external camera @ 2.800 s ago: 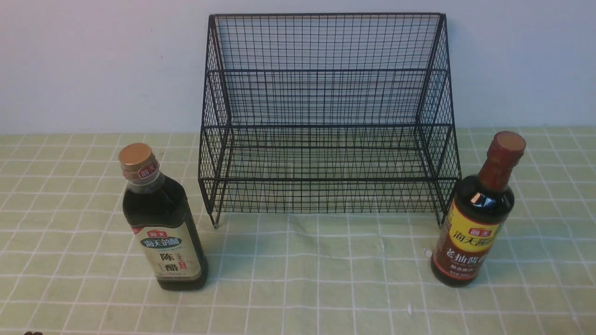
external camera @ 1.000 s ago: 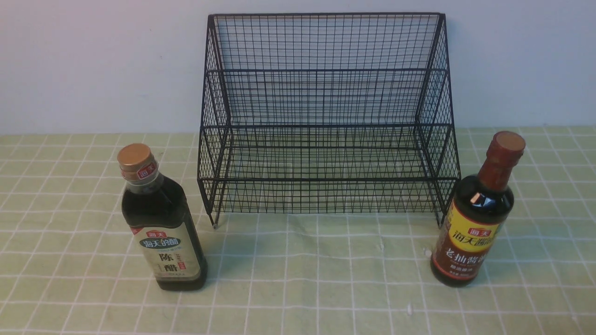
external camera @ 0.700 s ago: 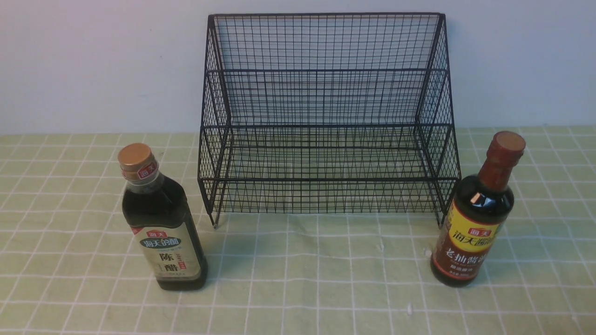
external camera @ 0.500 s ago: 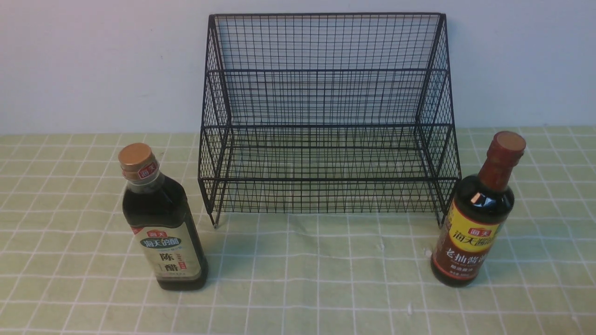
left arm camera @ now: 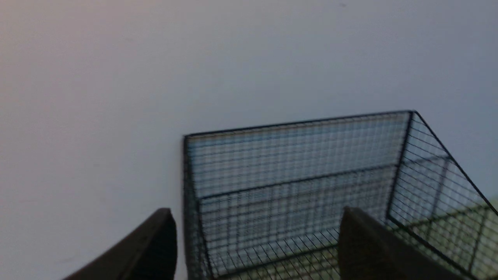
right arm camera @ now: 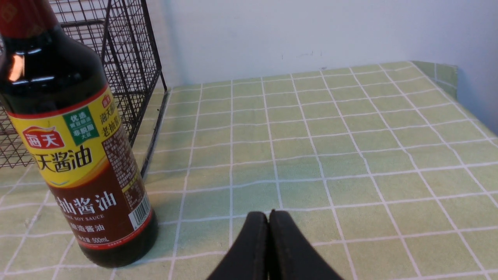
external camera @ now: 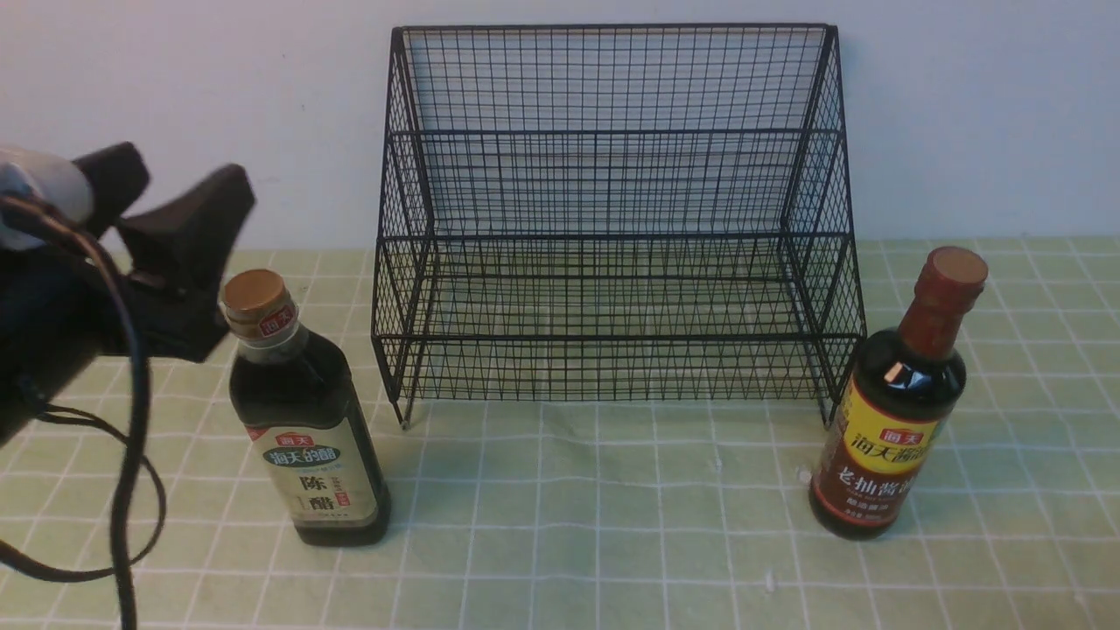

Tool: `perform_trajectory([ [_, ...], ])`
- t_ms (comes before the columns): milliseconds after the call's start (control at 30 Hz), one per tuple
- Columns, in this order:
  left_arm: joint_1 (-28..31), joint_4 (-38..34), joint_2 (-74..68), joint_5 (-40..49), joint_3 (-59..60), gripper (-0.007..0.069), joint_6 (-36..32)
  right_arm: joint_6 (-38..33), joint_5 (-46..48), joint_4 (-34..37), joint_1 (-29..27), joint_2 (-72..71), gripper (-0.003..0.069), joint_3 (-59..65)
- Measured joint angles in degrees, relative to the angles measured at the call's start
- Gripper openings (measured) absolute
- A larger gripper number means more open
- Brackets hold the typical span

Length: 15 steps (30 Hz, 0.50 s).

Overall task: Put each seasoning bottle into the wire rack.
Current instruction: Use the left arm to grab the condiment bottle closest to it

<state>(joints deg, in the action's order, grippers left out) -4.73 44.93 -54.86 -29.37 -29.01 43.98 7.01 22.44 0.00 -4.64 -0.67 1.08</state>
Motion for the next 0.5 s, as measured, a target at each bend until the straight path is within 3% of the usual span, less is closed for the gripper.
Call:
perform_trajectory([
  [500, 0.0, 2.0, -13.0, -3.6, -1.6, 0.0543, -2.1, 0.0, 0.0, 0.0, 0.0, 0.0, -0.0013, 0.0],
])
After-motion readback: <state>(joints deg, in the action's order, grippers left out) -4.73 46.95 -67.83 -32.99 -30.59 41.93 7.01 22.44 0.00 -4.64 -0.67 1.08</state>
